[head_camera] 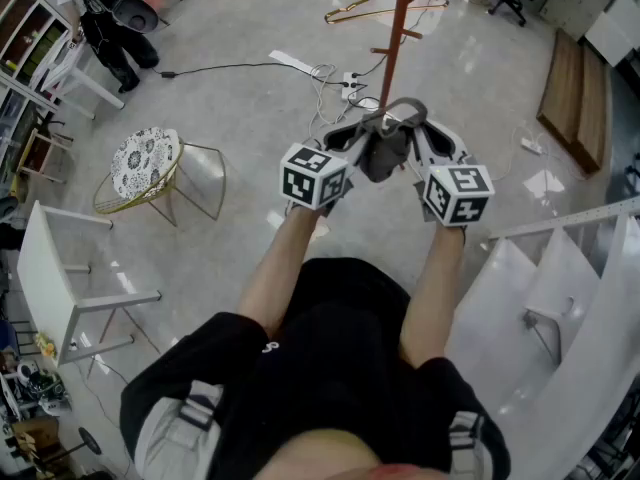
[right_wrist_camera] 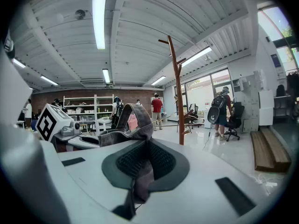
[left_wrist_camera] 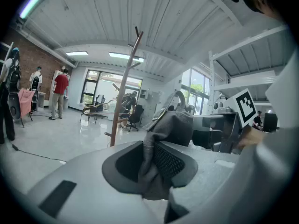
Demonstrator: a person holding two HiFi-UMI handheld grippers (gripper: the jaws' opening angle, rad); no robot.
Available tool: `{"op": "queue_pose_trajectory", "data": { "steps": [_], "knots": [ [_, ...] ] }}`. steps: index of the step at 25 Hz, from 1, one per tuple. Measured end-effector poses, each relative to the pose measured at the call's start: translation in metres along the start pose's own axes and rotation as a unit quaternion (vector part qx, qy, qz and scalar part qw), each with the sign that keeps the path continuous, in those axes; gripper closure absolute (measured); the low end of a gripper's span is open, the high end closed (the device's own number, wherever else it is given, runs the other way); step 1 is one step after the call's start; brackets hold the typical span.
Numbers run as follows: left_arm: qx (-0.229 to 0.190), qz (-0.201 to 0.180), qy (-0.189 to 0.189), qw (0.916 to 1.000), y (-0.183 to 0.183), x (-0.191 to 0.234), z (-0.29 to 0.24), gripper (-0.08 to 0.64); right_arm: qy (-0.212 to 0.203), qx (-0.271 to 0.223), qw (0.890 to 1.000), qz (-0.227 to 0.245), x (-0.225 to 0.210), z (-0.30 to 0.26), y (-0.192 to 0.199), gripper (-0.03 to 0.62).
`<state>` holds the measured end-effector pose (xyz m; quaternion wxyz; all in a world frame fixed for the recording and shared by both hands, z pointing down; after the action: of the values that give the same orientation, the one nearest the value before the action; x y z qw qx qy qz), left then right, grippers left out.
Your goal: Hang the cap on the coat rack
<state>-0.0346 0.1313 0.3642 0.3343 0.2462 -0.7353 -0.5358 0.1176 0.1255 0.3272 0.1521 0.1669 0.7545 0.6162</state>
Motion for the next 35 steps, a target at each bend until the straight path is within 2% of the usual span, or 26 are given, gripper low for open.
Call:
{"op": "queue_pose_trajectory", "data": {
  "steps": [5, 13, 22, 27, 30, 35],
  "knots": [
    [0.01, 0.01, -0.007, 0.9999, 0.007, 0.006, 0.005, 0.495, -0.008, 0.015, 1.0, -0.004, 0.005, -0.01, 0.008, 0.588],
    [0.022, 0.054, -0.041, 0.9975, 0.03, 0.061, -0.005, 0.495, -0.036, 0.056, 0.998, -0.004, 0.009, -0.074, 0.033, 0.588],
    [0.049, 0.074, -0.057, 0.9944, 0.034, 0.133, -0.07, 0.495, -0.018, 0.099, 0.994, -0.036, -0.032, -0.162, 0.055, 0.588],
    [0.059, 0.095, -0.116, 0.987, 0.036, 0.186, -0.12, 0.495, -0.005, 0.128, 0.99, -0.064, -0.061, -0.22, 0.072, 0.588],
    [0.074, 0.097, -0.112, 0.9862, 0.037, 0.212, -0.145, 0.495, 0.012, 0.145, 0.987, -0.075, -0.072, -0.253, 0.081, 0.588],
    [0.095, 0.126, -0.095, 0.9829, 0.042, 0.256, -0.168, 0.495, 0.024, 0.173, 0.982, -0.074, -0.083, -0.299, 0.088, 0.588]
  ]
}}
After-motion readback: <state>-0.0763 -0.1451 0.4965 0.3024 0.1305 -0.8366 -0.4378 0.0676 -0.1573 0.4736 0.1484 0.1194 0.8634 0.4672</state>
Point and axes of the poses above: the fingertips, and each gripper's own axes: z backward along the fingers, x to its left, y out of its underside, the point moved 5 cm from there along z, backward along the fingers, and after that the axes turned 7 degrees about y, right-handed, at the moved point
